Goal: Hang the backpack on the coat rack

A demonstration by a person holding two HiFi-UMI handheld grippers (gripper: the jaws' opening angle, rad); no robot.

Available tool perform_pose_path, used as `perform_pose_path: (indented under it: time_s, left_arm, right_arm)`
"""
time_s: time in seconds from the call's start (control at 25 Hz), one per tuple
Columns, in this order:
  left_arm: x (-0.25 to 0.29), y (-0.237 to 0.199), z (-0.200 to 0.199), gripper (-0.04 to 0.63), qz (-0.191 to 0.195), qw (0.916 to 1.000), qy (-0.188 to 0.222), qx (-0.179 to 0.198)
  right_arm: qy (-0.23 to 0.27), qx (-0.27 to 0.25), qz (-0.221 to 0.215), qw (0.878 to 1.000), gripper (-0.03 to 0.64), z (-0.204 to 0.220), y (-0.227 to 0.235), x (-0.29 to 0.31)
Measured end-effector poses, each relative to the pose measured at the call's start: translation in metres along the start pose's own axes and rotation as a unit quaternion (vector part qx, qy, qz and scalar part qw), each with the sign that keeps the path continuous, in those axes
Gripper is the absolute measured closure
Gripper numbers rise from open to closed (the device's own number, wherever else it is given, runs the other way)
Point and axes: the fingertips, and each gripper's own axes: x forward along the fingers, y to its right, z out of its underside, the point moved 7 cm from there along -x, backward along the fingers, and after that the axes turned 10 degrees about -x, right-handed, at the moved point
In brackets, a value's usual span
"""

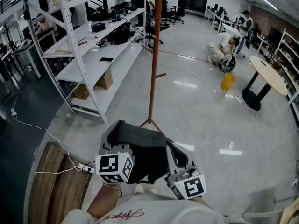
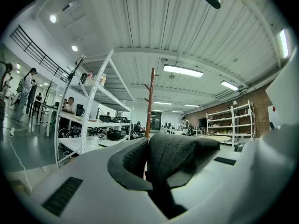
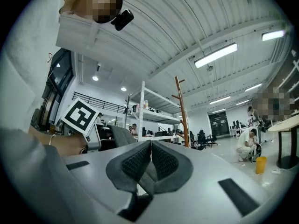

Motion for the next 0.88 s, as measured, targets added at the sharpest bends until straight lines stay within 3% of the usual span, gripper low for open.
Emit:
perform_pose_path:
  time_s: [0.4, 0.56, 0.68, 0.88]
  left_arm:
    - [0.027, 0.001, -0.023, 0.558, -0.016, 0.9991, 0.039, -0.012]
    - [0.048, -0.004, -0.034, 0.558, -0.014, 0.9987, 0.048, -0.013]
    - [0.070, -0.012, -0.040, 0.558, -0.014, 0.9984, 0.051, -0.022]
    - [0.113, -0.025, -0.054, 0.558, 0.004, 0.9981, 0.056, -0.027]
  right_arm:
    - [-0.021, 0.015, -0.003, 1.000, 0.600, 0.021, 0.012, -0.010]
    - [0.002, 0.027, -0.004, 1.000, 0.600, 0.022, 0.015, 0.004]
    - [-0.021, 0.018, 0.003, 1.000, 0.600, 0.029, 0.023, 0.016]
    - [-0.005, 0.016, 0.023, 1.000, 0.600, 0.036, 0.044, 0.051]
